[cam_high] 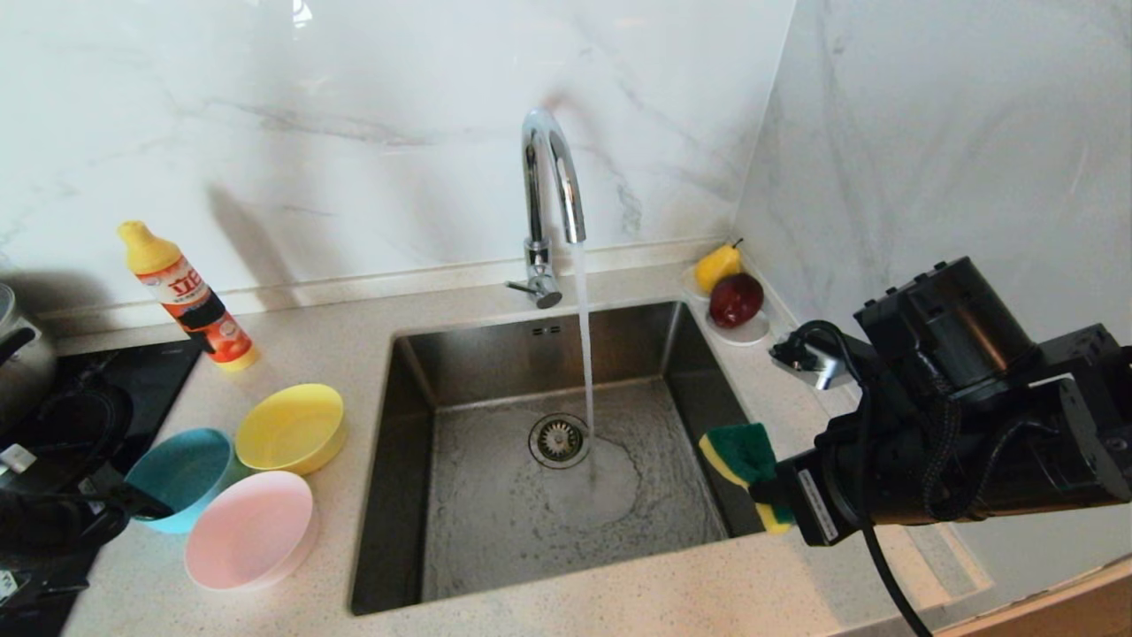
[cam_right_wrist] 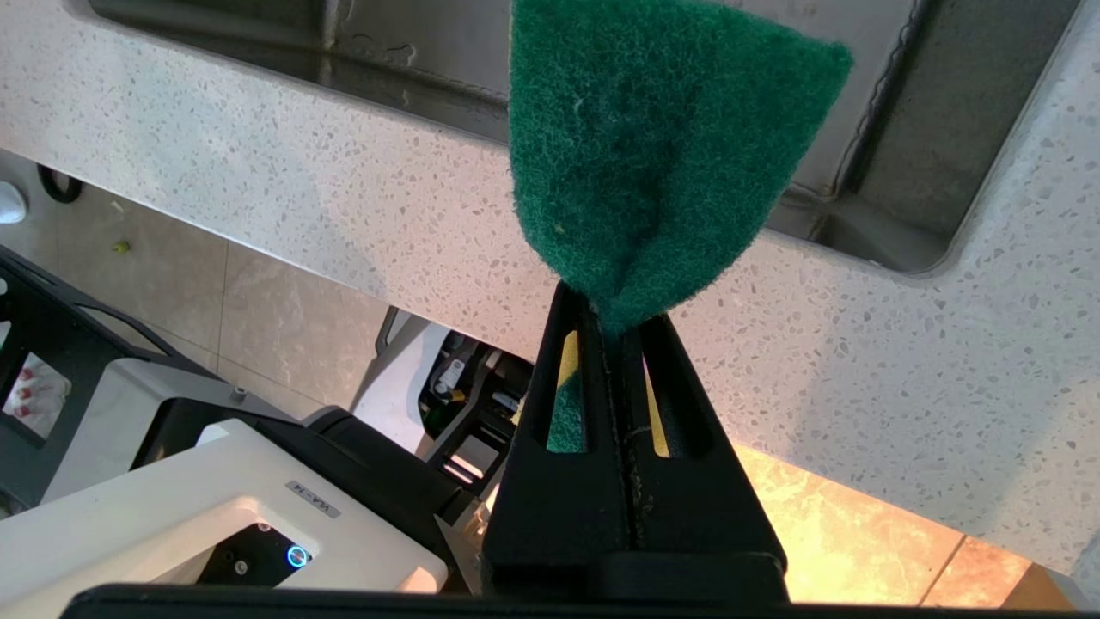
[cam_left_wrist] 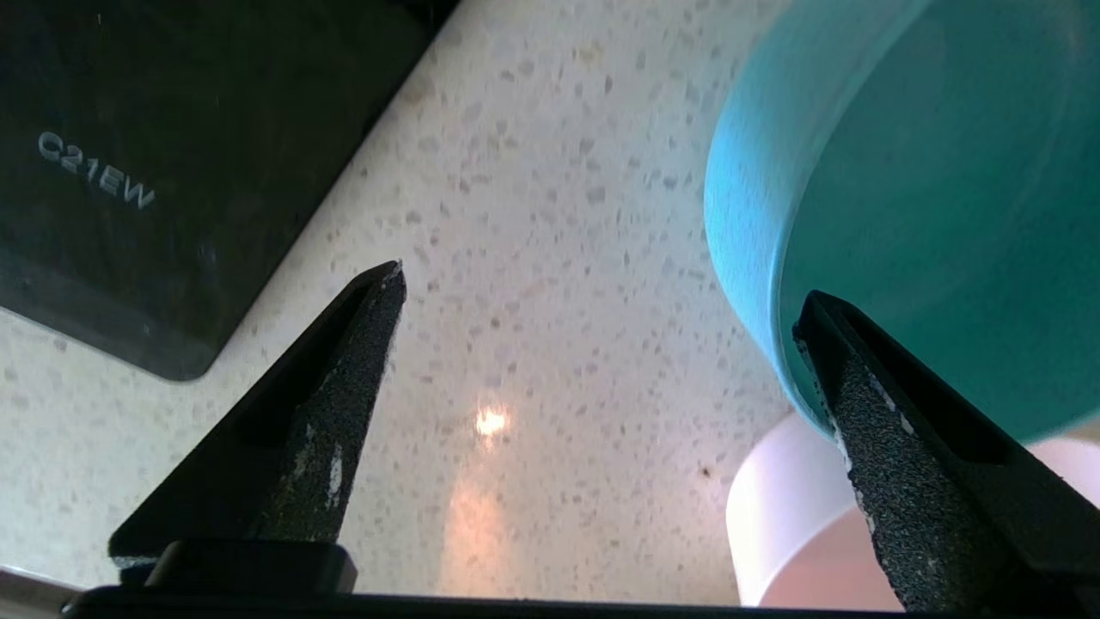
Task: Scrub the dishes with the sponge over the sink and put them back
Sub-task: Pick up a bowl and the sponge
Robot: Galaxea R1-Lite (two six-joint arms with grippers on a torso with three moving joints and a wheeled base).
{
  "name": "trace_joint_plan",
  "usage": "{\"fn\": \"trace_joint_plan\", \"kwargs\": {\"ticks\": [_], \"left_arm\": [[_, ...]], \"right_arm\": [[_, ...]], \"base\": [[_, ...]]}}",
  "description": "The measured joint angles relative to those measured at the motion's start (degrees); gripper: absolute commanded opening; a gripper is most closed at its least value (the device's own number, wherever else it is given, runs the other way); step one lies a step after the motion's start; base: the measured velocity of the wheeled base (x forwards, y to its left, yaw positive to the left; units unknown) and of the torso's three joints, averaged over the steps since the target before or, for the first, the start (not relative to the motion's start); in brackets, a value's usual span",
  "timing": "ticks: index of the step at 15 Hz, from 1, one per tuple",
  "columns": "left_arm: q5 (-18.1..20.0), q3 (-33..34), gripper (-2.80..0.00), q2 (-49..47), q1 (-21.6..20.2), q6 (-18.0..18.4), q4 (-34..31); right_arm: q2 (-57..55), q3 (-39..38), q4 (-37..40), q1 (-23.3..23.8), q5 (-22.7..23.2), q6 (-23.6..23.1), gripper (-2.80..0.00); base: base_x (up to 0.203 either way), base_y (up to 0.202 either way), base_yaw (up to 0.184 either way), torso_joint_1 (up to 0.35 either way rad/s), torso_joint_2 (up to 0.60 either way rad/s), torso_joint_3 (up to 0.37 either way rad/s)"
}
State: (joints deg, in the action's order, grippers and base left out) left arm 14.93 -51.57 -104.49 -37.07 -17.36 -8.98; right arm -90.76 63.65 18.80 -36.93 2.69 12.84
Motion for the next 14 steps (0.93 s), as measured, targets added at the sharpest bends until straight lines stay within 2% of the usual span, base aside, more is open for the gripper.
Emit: {"fn": "trace_joint_plan", "kwargs": {"ticks": [3,14], "left_arm": [[-0.06,0.09,0.00,-0.54,0.00,-0.02,1.86],[-0.52,-0.57,0.00,-3.33,0.09,0.13,1.92]], "right_arm": [[-0.22,0.00,-0.01,0.05,0.00,0.00,-2.80],[-1.33,0.18,0.00,0.29,0.03,0.08,-2.80]], "base": [[0.000,0.000,0.000,0.000,0.00,0.000],[0.000,0.000,0.000,0.000,0.00,0.000]]}}
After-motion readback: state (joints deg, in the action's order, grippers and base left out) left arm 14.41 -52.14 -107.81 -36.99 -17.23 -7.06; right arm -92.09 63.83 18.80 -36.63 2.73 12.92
